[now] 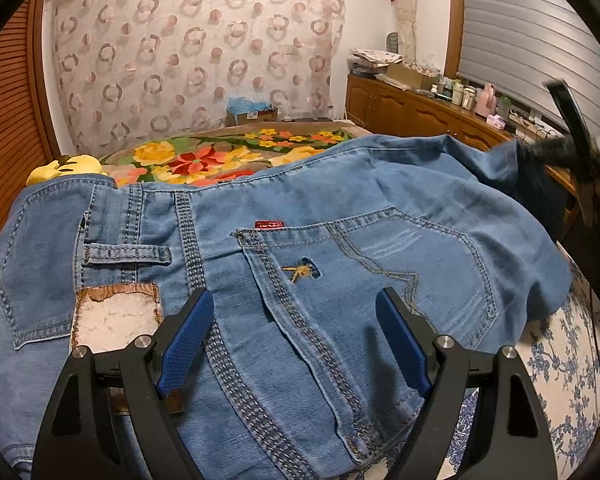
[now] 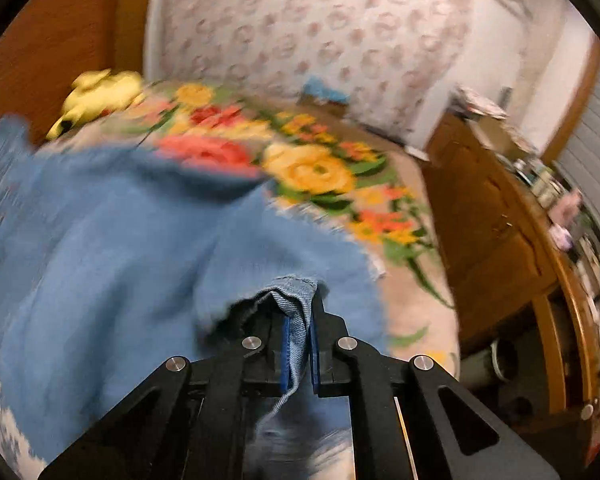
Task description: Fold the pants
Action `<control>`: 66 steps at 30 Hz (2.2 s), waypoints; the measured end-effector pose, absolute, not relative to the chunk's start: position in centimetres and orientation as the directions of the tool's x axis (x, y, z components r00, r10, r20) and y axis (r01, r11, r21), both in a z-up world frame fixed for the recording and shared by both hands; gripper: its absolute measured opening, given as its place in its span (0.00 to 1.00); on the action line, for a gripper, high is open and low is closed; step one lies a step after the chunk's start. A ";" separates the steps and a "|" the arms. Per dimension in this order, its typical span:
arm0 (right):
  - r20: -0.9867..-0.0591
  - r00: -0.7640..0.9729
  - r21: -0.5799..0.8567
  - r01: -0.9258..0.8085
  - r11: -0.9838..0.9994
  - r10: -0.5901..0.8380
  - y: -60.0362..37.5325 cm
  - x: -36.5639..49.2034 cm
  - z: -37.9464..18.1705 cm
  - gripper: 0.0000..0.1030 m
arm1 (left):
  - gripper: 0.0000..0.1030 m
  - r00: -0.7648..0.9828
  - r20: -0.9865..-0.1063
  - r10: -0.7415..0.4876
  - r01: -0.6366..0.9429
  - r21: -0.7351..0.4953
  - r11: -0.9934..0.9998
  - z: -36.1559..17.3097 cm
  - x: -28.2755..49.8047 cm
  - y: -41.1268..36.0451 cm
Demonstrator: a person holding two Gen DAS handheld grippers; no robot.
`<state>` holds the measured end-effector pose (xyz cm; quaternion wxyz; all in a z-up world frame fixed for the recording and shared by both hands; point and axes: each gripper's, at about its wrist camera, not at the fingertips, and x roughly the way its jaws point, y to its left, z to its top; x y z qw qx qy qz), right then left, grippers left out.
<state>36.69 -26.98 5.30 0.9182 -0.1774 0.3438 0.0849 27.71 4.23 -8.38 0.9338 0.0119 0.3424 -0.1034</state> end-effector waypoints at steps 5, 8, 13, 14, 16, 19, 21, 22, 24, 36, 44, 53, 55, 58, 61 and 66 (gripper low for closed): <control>-0.670 0.742 -0.250 -0.199 0.948 -0.021 -29.5 41.2 4.9 0.07 | 0.81 0.743 -0.644 -0.182 0.201 -0.045 0.979 -8.4 27.7 4.2; -0.686 0.726 -0.231 -0.163 0.959 -0.042 -29.4 42.7 3.8 0.07 | 0.81 0.743 -0.645 -0.181 0.201 -0.044 0.979 -8.4 27.7 4.1; -0.686 0.727 -0.151 -0.121 0.981 -0.016 -27.9 44.2 4.6 0.43 | 0.81 0.743 -0.645 -0.177 0.198 -0.041 0.979 -8.3 27.7 4.2; -0.687 0.727 -0.130 -0.124 0.984 0.001 -28.2 43.5 4.8 0.47 | 0.81 0.747 -0.642 -0.175 0.197 -0.038 0.980 -8.2 27.7 4.2; -0.686 0.728 -0.114 -0.122 0.986 0.011 -28.8 42.3 4.9 0.48 | 0.81 0.753 -0.636 -0.170 0.189 -0.037 0.981 -7.9 27.6 4.3; -0.680 0.732 -0.075 -0.138 0.988 0.051 -30.3 39.7 5.0 0.51 | 0.81 0.759 -0.632 -0.155 0.169 -0.038 0.985 -7.1 27.2 4.7; -0.690 0.719 -0.034 -0.141 0.989 0.079 -31.2 38.0 4.6 0.54 | 0.81 0.768 -0.625 -0.142 0.156 -0.032 0.987 -6.7 26.6 4.9; -0.695 0.713 -0.013 -0.141 0.990 0.093 -31.7 37.4 4.3 0.57 | 0.81 0.773 -0.620 -0.134 0.148 -0.030 0.989 -6.3 26.2 5.1; -0.703 0.703 0.013 -0.141 0.990 0.109 -32.3 35.9 3.6 0.59 | 0.81 0.779 -0.615 -0.125 0.138 -0.027 0.990 -5.9 25.4 5.3; -0.757 0.621 0.210 -0.062 0.976 0.202 -36.2 35.7 -0.5 0.63 | 0.82 0.777 -0.621 -0.105 0.094 -0.051 0.994 -5.5 21.8 6.6; -0.735 0.591 0.373 -0.055 0.926 0.331 -37.3 38.8 -1.7 0.65 | 0.81 0.773 -0.626 -0.099 0.072 -0.068 0.995 -6.1 20.8 7.3; -0.720 0.651 0.210 -0.126 0.970 0.240 -34.9 38.7 0.4 0.09 | 0.81 0.780 -0.620 -0.080 0.044 -0.073 0.996 -5.9 19.6 8.9; -0.705 0.673 0.166 -0.154 0.974 0.226 -34.0 38.3 1.0 0.08 | 0.81 0.781 -0.621 -0.072 0.032 -0.075 0.997 -6.0 19.4 9.4; -0.675 0.698 0.149 -0.188 0.971 0.239 -33.2 37.8 1.9 0.08 | 0.82 0.780 -0.623 -0.049 0.005 -0.072 0.997 -6.3 19.0 10.4; -0.642 0.727 0.136 -0.204 0.969 0.243 -32.9 37.1 2.4 0.08 | 0.82 0.777 -0.629 -0.025 -0.027 -0.073 0.997 -6.8 18.5 11.5; -0.636 0.736 0.092 -0.223 0.970 0.229 -32.4 36.1 0.8 0.08 | 0.82 0.759 -0.651 -0.006 -0.055 -0.073 0.996 -8.0 18.2 12.8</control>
